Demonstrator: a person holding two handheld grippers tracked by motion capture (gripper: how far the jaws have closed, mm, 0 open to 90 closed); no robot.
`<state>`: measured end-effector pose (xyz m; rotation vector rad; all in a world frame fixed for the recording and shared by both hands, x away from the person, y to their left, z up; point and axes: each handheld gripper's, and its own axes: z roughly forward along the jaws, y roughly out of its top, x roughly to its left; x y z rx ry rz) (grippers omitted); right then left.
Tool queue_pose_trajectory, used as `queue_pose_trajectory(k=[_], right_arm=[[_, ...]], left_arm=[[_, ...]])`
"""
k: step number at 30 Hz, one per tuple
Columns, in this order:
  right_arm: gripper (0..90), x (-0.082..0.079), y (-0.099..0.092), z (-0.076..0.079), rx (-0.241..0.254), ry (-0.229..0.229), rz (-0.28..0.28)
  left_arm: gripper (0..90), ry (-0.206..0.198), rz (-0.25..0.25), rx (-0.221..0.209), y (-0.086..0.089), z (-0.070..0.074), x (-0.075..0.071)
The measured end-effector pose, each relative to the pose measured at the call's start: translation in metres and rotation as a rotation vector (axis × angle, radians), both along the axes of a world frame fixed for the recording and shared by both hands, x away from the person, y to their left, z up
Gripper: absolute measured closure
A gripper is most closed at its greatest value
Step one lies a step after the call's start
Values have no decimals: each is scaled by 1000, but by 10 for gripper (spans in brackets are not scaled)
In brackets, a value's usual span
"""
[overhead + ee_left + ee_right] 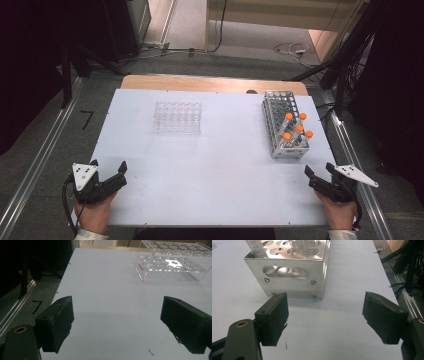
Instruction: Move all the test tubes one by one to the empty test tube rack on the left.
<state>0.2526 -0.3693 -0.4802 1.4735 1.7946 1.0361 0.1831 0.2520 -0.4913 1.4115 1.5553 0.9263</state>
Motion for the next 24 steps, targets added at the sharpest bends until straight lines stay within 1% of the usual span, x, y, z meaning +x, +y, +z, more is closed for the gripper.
queue_pose_trajectory(k=[3,11,16,21,24], right_arm=[[193,1,2,1,-2,-7,7],[191,3,7,3,-10,-5,16],[205,9,11,7,-3,-14,18],[216,19,16,9,-11,-22,24],[217,21,17,10,-19,-24,26]], left_arm=[[111,-1,-1,2,0,0,0],[111,0,-2,2,0,0,0],[111,3,-1,3,-1,0,0],[111,4,-3,6,-1,0,1],[111,4,-4,7,-1,-1,1]])
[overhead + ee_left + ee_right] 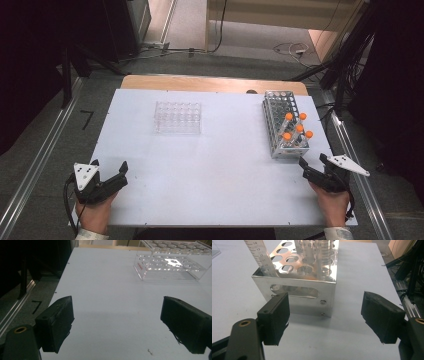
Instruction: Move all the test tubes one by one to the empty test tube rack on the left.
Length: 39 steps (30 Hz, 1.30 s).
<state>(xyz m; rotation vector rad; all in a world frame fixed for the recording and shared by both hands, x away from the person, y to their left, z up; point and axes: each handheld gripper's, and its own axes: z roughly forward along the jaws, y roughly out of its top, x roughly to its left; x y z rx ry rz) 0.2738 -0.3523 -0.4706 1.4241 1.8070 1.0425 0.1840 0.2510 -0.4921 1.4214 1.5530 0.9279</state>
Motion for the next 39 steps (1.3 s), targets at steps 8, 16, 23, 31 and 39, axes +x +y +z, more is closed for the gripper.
queue_pose_trajectory(k=[8,16,23,31,39], right_arm=[[266,8,0,6,15,-22,-13],[391,19,5,10,5,-41,-14],[537,28,8,13,15,-69,-8],[628,38,13,12,-1,-80,-10],[712,46,17,7,-25,-79,-9]], left_arm=[[111,1,-4,-2,-1,0,0],[112,0,-3,-4,0,0,0],[113,2,-6,-6,-1,0,1],[113,2,-4,-9,0,-1,1],[113,4,-7,-8,-1,0,1]])
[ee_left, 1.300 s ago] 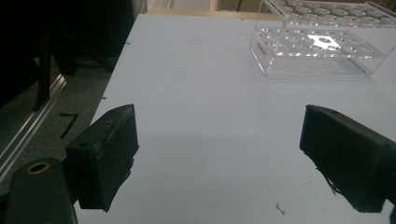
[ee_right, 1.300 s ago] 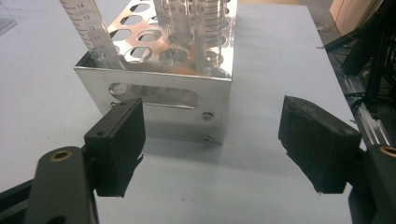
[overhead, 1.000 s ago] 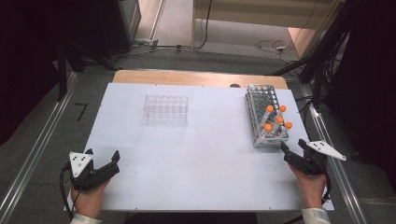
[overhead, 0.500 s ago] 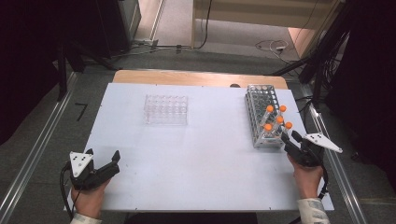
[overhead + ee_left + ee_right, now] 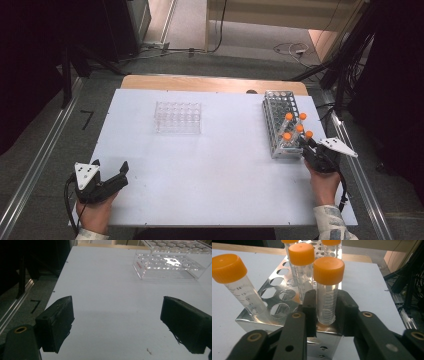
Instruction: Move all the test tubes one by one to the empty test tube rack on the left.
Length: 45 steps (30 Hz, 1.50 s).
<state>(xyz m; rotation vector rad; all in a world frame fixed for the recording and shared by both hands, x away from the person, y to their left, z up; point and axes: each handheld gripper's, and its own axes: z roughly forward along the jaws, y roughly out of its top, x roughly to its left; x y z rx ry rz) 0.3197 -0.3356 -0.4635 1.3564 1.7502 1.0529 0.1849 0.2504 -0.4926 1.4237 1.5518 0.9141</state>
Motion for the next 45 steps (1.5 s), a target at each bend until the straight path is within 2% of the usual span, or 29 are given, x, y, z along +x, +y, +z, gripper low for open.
queue_pose_trajectory(k=[4,9,14,18,22,23,24,26,29,33,37,38,40,41,45], right_arm=[[716,-1,-1,5,7,-28,-2],[716,-7,-3,22,48,-77,-6],[718,-15,-3,38,50,-125,-4],[718,-21,-5,46,67,-144,4],[719,-27,-2,50,70,-132,26],[719,-28,-2,50,71,-125,33],[719,-30,-1,50,74,-119,41],[718,-34,2,48,77,-100,62],[719,-39,5,44,73,-85,78],[718,-53,17,38,55,-57,128],[718,-59,27,37,51,-57,163],[718,-61,34,37,50,-64,184],[718,-63,43,35,44,-74,202],[719,-62,48,33,47,-71,217],[718,-58,69,28,31,-53,273]], left_arm=[[113,2,0,0,0,0,0],[113,3,-1,0,0,0,0],[113,1,-1,-2,0,0,0],[113,1,-2,-2,0,0,0],[113,3,-10,-11,-2,1,0],[113,15,-29,-31,-3,1,1],[113,15,-29,-31,-3,1,1],[113,27,-44,-60,-4,1,3],[113,24,-57,-51,-8,4,5],[118,5,-70,-44,-13,10,9],[120,11,-75,-45,-15,11,12],[120,11,-80,-51,-16,12,13],[122,5,-92,-48,-19,13,15],[124,17,-116,-46,-22,16,18],[125,18,-138,-28,-30,18,23]])
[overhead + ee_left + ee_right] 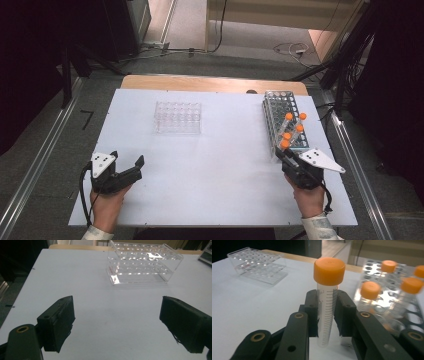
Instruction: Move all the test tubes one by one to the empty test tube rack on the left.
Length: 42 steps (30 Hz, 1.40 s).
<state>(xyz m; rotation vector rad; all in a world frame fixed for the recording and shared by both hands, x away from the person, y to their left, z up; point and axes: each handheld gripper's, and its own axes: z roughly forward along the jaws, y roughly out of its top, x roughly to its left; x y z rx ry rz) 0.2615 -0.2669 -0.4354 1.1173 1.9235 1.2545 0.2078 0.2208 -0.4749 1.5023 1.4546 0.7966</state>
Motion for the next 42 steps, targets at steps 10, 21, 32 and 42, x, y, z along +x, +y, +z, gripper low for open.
queue_pose_trajectory(k=[10,21,32,42], right_arm=[[719,15,54,-10,-41,7,103],[719,32,113,-23,-80,27,207],[719,39,171,-23,-61,16,296],[719,36,190,-21,-59,20,340]], left_arm=[[145,-23,-54,23,-31,11,18],[218,-54,-152,12,-74,21,36],[379,-87,-346,-23,-121,55,47],[517,-57,-391,-22,-132,51,62]])
